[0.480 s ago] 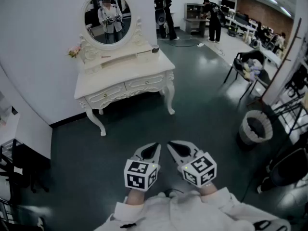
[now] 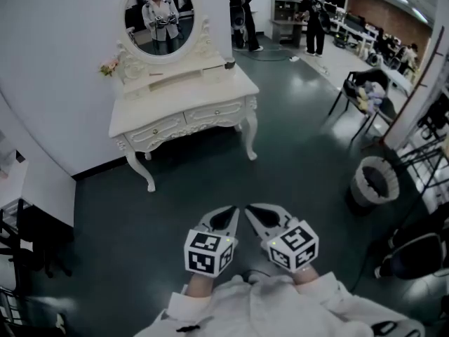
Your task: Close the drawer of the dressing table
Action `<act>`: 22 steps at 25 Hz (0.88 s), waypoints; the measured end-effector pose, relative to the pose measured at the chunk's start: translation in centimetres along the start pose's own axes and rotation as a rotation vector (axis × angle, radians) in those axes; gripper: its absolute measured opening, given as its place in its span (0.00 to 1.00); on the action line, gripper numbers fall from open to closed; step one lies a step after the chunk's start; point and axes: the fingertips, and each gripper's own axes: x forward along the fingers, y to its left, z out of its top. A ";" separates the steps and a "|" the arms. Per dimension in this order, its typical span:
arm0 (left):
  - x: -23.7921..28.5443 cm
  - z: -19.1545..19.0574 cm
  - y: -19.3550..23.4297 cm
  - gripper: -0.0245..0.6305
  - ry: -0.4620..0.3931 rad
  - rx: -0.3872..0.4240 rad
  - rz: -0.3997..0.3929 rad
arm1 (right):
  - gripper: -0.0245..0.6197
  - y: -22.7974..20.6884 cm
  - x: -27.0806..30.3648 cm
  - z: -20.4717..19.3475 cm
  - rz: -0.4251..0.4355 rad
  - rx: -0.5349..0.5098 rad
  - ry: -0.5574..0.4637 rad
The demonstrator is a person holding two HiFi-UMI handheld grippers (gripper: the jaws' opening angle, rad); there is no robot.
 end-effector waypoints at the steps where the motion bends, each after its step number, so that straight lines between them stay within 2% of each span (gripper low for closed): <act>1: -0.1 0.0 0.1 0.05 0.000 0.002 0.001 | 0.05 0.0 0.0 0.0 -0.003 0.007 0.001; 3: -0.3 0.4 0.3 0.05 -0.021 0.010 -0.008 | 0.05 0.1 0.2 0.2 0.000 0.036 -0.008; 6: -1.1 1.5 0.5 0.05 -0.102 0.016 -0.056 | 0.05 0.5 0.6 0.6 0.010 0.074 -0.043; 8: -1.4 1.6 1.1 0.05 -0.122 0.007 -0.056 | 0.05 0.5 0.9 0.7 -0.004 0.084 -0.059; 12: -1.5 0.5 2.6 0.05 -0.096 0.029 -0.002 | 0.05 0.3 1.4 -0.3 -0.062 0.077 -0.035; 16: -1.6 -0.2 2.9 0.05 -0.093 0.002 -0.035 | 0.05 0.4 1.6 -1.1 -0.083 0.084 -0.022; 22: -1.6 -1.3 3.7 0.05 -0.056 0.002 -0.024 | 0.06 0.0 1.6 -0.9 -0.137 0.075 -0.042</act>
